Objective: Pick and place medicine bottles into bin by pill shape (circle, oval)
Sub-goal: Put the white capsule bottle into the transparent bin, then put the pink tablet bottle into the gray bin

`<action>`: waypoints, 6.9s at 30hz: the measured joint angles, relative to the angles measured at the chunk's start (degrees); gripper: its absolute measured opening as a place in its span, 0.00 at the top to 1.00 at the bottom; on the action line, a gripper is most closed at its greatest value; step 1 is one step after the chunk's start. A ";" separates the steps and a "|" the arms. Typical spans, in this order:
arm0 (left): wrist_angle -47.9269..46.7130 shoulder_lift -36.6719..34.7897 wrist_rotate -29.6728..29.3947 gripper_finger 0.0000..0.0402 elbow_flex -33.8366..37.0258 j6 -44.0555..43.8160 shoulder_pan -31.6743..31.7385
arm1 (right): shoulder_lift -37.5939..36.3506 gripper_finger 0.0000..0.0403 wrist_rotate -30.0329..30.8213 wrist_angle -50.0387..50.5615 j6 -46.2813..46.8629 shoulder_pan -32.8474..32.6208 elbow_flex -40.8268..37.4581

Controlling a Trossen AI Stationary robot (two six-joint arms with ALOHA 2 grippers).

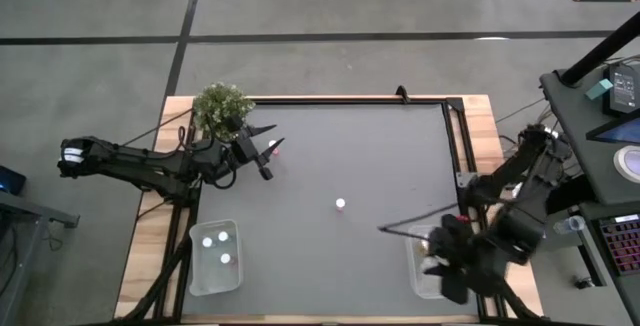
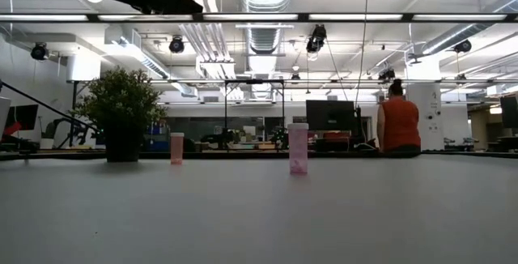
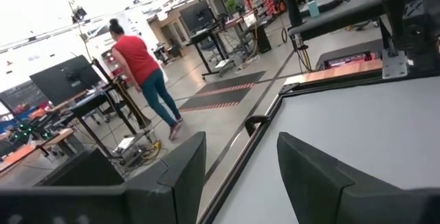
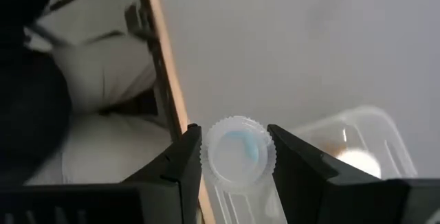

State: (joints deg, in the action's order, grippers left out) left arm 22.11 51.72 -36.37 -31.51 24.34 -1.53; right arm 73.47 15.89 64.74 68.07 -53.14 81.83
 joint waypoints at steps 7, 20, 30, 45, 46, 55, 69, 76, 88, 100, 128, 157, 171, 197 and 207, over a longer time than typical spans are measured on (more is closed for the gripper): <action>0.37 0.00 0.01 0.60 -0.02 -2.10 0.01 | -3.98 0.66 2.49 -2.08 5.55 -10.85 -8.33; 8.28 0.02 0.01 0.60 -0.07 -4.70 0.01 | -11.05 0.66 9.78 -9.41 3.39 -18.80 -23.43; 10.33 0.02 0.01 0.60 -0.07 -6.93 -0.01 | -11.37 0.66 7.54 -16.01 -10.03 -21.18 -32.03; 10.44 0.02 0.01 0.60 -0.07 -7.70 -0.01 | -4.25 0.66 5.10 -18.50 -13.74 -21.76 -32.74; 10.44 0.02 0.01 0.60 -0.07 -7.70 -0.01 | -3.72 0.66 5.11 -18.96 -14.09 -21.76 -32.75; 10.45 0.02 -0.02 0.60 -0.07 -7.70 -0.01 | 0.80 0.66 5.09 -19.04 -14.67 -21.73 -32.77; 11.94 0.02 -0.02 0.60 -0.07 -9.23 -0.05 | 5.03 0.66 5.09 -18.76 -14.75 -21.73 -32.77; 11.95 0.00 -0.02 0.60 -0.07 -10.62 -0.05 | 5.10 0.66 4.93 -19.10 -14.53 -21.73 -32.77; 12.21 0.00 -0.02 0.60 -0.07 -10.71 -0.05 | 3.71 0.59 4.91 -20.92 -14.49 -21.73 -32.77; 12.19 0.00 -0.02 0.60 -0.11 -12.18 -0.05 | 0.86 0.55 4.67 -20.25 -14.66 -21.73 -32.77; 11.55 1.82 6.76 0.60 -0.15 -16.72 -2.54 | -20.72 0.62 43.77 -38.35 -46.05 -6.13 -31.17; 13.36 25.81 11.41 0.60 -11.91 -26.91 -7.22 | -17.67 0.85 2.72 -112.16 -93.02 28.19 -59.81; -11.12 37.66 15.21 0.60 -29.95 -37.44 -9.48 | -21.94 0.89 0.12 -126.60 -98.09 29.83 -69.54; -34.69 54.32 18.58 0.60 -42.27 -35.13 -9.89 | -28.00 0.89 0.62 -126.32 -97.31 29.83 -72.61; -34.48 54.90 18.27 0.36 -42.18 -34.36 -9.19 | -27.98 0.89 0.64 -126.21 -97.32 29.83 -72.61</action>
State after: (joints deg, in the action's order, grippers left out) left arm -12.37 106.62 -18.09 -73.69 -10.02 -10.72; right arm 45.50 16.53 -61.47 -29.24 -23.31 9.21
